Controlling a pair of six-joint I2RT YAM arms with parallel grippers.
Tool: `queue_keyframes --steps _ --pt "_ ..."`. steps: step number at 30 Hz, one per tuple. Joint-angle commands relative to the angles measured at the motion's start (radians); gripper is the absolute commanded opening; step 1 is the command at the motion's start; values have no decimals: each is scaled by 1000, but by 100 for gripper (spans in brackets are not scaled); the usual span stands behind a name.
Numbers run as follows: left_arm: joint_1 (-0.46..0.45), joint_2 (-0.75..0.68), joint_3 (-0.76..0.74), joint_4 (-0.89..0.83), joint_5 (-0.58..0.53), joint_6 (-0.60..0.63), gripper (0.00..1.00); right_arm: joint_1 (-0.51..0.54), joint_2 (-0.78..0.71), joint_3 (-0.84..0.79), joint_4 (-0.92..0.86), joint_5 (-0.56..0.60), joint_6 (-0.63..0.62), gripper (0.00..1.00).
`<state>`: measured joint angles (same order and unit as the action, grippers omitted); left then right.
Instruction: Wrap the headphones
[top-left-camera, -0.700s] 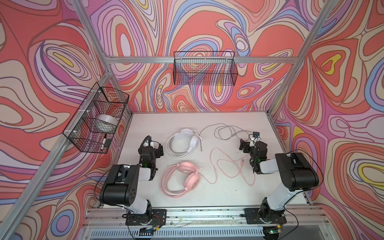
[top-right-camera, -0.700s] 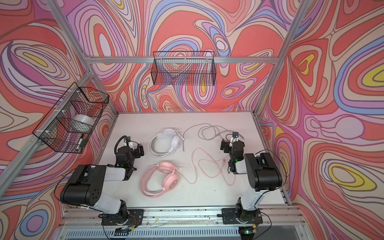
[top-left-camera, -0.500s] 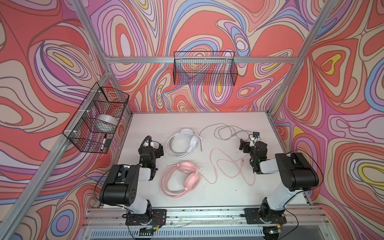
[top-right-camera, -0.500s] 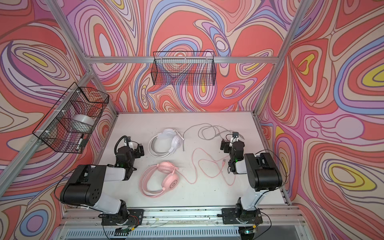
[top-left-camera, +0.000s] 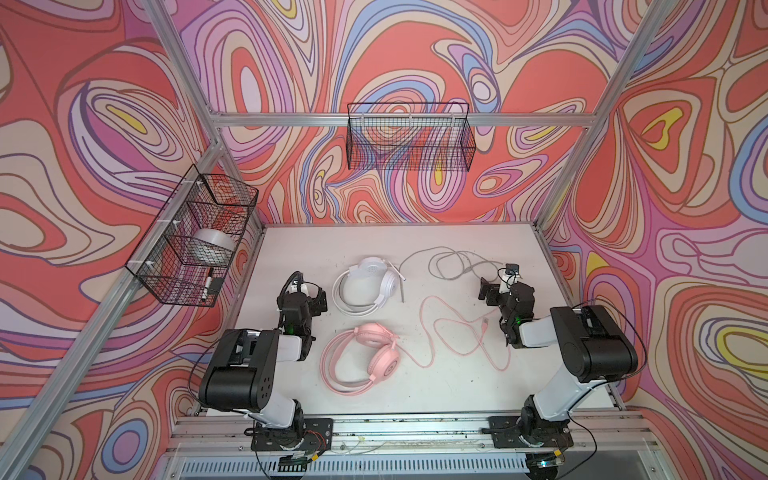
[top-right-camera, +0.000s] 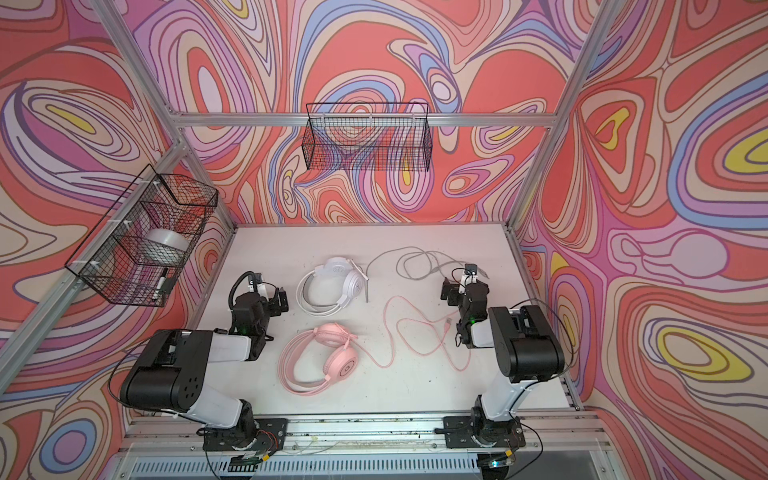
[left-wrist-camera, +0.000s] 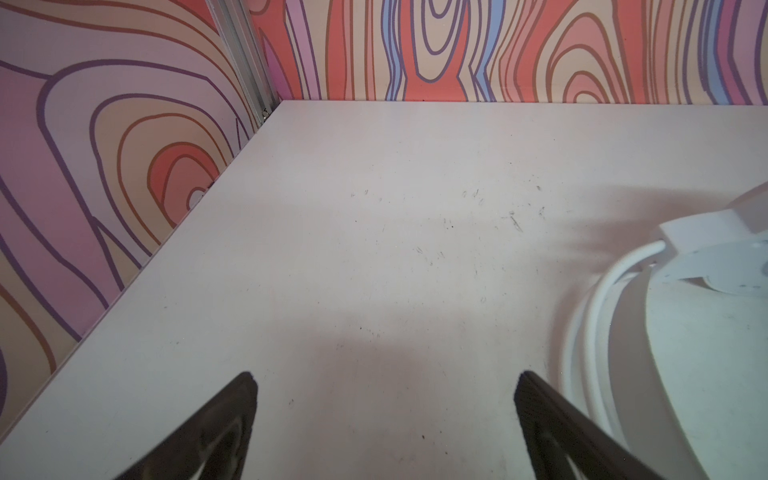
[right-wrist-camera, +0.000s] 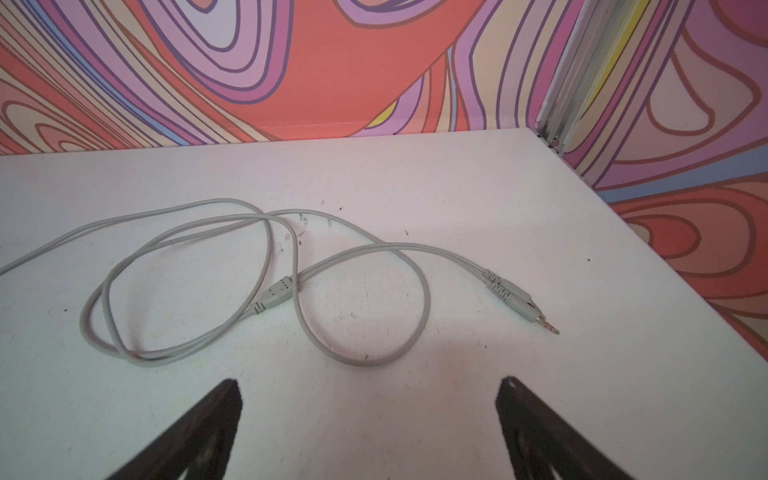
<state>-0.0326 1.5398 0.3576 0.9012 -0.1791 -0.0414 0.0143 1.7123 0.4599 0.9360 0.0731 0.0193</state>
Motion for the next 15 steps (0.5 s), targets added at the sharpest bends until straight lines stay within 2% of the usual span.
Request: queue_keyframes --steps 1,11,15 --pt "5 2 13 2 9 3 100 -4 1 10 17 -6 -1 99" --pt "5 -7 13 -2 16 9 100 -5 -2 5 28 -4 -3 98" --pt "4 -89 69 -176 -3 4 100 -5 -44 -11 27 -8 -8 98"
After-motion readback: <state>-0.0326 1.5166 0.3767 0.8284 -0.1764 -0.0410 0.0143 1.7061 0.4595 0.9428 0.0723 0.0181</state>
